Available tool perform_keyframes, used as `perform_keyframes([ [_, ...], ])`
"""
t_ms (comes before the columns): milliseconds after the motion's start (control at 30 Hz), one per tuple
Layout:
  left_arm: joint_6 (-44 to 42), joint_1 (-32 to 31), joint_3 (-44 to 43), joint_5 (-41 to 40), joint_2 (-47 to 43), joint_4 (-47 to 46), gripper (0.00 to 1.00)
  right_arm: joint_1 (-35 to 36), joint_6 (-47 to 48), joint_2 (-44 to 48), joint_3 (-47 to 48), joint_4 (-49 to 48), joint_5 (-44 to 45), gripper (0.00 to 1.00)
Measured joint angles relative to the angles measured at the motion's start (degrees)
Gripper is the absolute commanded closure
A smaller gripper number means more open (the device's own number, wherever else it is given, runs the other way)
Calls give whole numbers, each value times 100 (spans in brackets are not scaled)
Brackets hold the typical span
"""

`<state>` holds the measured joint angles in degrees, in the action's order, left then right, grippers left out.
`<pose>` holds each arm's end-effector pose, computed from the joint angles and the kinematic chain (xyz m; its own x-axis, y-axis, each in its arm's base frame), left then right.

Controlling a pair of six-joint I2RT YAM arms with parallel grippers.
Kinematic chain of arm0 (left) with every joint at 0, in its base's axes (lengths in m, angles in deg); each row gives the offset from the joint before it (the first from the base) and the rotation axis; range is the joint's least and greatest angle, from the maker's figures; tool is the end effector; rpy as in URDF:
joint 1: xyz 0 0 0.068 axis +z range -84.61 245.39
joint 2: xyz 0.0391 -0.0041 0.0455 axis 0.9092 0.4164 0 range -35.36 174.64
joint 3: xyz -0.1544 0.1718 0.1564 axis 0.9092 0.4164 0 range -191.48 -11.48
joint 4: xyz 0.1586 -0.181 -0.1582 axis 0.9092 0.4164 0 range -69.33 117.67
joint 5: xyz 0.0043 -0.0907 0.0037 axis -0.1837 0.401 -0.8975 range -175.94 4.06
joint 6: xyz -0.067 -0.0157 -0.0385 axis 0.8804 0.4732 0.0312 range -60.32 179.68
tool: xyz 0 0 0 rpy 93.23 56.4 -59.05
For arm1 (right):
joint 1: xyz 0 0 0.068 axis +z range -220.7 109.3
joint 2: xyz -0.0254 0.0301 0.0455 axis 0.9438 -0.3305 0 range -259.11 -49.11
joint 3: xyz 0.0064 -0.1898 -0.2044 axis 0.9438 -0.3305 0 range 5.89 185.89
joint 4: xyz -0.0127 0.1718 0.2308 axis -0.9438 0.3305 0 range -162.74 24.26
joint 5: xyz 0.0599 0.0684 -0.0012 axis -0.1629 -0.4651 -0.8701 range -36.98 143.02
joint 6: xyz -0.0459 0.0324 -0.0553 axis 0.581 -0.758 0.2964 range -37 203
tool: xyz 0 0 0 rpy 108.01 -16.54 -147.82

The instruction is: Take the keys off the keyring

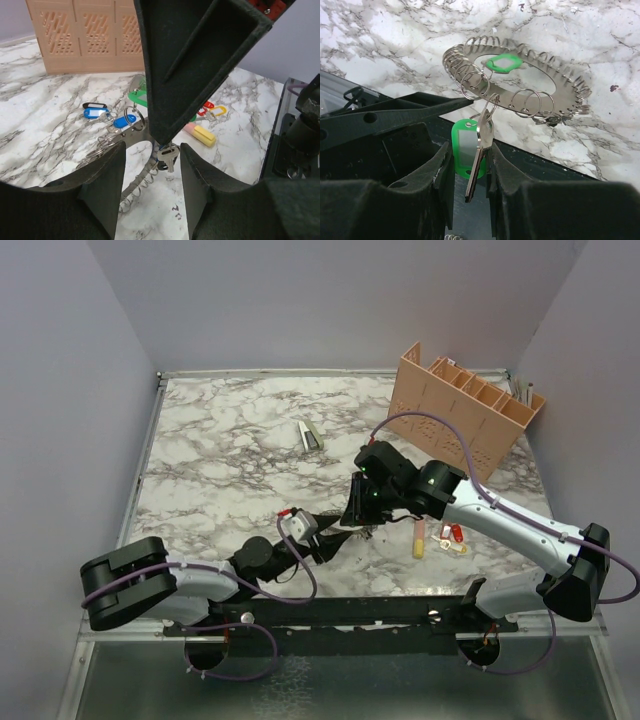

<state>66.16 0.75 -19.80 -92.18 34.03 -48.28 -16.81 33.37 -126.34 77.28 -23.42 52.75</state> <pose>0.1134 -0.2222 0.1757 -0.0380 -0.1822 -0.9825 0.8533 0.5057 -0.1268 0.1877 0.2579 0.2929 -0.9300 0.0178 -0.3670 -0.1558 0.8855 0.4377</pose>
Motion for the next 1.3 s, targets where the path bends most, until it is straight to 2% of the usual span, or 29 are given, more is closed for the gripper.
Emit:
perform_keyframes([
  [233, -79, -98, 50, -367, 1099, -1353, 60, 0, -129, 0, -11, -155, -216, 99],
  [467, -352, -140, 109, -745, 1963, -1585, 61, 0, -199, 2, -44, -190, -350, 99],
  [1300, -809, -186, 66, -800, 1390, -1714, 57, 0, -243, 118, -258, -297, -522, 99],
])
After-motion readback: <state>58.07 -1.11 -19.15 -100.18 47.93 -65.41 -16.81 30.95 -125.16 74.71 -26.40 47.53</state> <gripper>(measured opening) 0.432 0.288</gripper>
